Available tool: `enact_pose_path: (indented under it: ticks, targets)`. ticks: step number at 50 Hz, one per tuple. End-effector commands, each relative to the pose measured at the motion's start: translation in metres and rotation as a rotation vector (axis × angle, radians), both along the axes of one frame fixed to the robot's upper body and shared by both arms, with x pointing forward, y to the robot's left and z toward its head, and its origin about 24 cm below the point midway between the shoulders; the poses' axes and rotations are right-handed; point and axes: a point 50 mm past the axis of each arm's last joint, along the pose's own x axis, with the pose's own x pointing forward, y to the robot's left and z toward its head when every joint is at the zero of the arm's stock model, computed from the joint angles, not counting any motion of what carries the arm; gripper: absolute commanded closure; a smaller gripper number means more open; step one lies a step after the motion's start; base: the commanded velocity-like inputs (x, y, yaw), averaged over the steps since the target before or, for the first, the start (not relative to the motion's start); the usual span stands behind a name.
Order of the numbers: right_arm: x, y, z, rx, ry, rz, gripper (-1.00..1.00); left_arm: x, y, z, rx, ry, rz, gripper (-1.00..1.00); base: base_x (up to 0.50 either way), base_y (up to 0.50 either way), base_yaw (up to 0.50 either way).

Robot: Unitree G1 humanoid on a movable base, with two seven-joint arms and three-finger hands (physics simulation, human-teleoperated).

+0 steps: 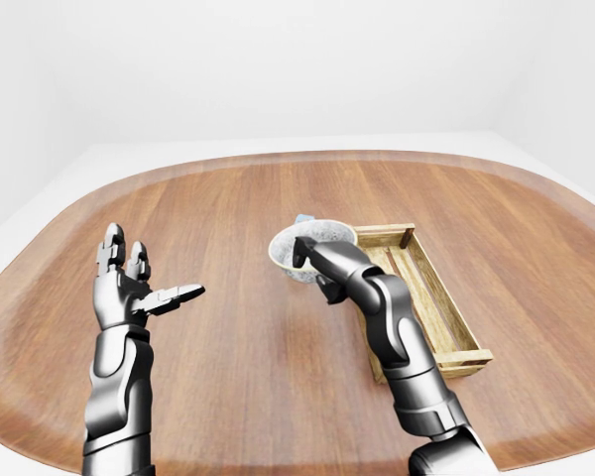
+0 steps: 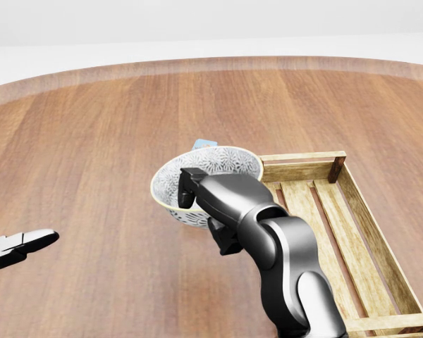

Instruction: Pick up the bowl on the left and put it in the tray.

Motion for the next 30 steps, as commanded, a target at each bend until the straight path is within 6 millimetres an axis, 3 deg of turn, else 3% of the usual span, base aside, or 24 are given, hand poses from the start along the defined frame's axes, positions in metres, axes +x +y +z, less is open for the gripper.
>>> enact_pose_path:
  ticks: [1, 13, 22, 30]
  targets:
    - [0.005, -0.021, 0.031, -0.066, -0.149, -0.096, 1.00, 0.000, 0.000, 0.000, -0.003, -0.001, 0.000, -1.00, 0.00, 0.00, 0.00]
    - [0.004, -0.054, 0.044, -0.034, -0.195, -0.164, 1.00, 0.001, -0.001, -0.001, 0.001, 0.000, -0.003, -1.00, 0.00, 0.00, 0.00]
    - [0.003, -0.082, 0.031, 0.013, -0.130, -0.199, 1.00, 0.001, -0.001, 0.003, 0.005, -0.007, -0.003, -1.00, 0.00, 0.00, 0.00]
    - [0.004, -0.102, 0.040, 0.060, -0.142, -0.214, 1.00, 0.000, -0.001, 0.001, 0.003, -0.005, -0.002, -1.00, 0.00, 0.00, 0.00]
